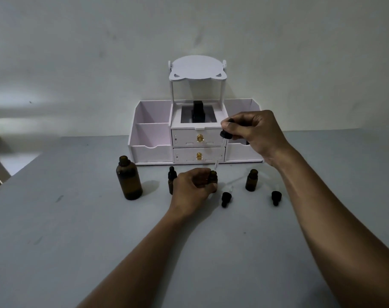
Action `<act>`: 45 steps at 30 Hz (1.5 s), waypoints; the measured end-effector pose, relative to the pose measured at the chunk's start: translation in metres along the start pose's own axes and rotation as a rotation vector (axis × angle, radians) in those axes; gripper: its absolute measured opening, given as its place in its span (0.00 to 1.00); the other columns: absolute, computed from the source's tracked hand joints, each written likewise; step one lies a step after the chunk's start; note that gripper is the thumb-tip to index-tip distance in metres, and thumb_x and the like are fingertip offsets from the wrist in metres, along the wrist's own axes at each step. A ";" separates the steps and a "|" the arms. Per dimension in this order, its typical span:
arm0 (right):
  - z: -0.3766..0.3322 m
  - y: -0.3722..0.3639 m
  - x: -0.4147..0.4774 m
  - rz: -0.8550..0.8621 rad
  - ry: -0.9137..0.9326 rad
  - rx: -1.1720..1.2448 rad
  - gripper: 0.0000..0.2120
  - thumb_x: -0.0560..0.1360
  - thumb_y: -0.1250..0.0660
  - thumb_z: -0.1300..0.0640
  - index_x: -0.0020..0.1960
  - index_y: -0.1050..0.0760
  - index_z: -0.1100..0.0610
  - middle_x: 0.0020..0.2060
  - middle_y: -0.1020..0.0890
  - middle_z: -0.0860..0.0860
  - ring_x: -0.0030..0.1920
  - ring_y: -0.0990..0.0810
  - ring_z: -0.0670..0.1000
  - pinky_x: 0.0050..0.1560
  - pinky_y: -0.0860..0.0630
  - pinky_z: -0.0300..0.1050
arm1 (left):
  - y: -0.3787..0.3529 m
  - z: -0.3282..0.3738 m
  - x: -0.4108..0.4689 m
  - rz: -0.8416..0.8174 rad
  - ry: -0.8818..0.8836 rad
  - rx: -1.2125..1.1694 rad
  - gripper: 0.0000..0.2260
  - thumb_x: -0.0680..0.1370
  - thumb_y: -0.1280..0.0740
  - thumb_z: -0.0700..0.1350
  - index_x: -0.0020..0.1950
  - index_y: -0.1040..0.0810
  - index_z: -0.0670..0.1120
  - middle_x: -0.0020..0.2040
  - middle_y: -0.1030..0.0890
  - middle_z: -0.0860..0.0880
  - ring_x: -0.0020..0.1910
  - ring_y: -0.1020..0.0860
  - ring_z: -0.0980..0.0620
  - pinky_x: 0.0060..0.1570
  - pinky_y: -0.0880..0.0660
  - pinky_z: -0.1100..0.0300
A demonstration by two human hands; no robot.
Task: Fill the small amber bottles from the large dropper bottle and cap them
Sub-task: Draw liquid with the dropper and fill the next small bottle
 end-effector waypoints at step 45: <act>-0.076 -0.021 -0.007 0.146 0.204 0.236 0.02 0.73 0.26 0.61 0.44 0.15 0.56 0.34 0.13 0.48 0.39 0.14 0.51 0.40 0.20 0.40 | 0.121 0.042 -0.068 0.295 -0.325 -0.051 0.13 0.75 0.25 0.41 0.57 0.18 0.55 0.47 0.15 0.56 0.41 0.17 0.59 0.40 0.21 0.66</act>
Point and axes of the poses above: each hand's wrist, its own x-axis towards the middle knuckle, its own y-axis out of the back of the hand, z = x × y, the point moved 8 cm from there along x, towards the middle knuckle
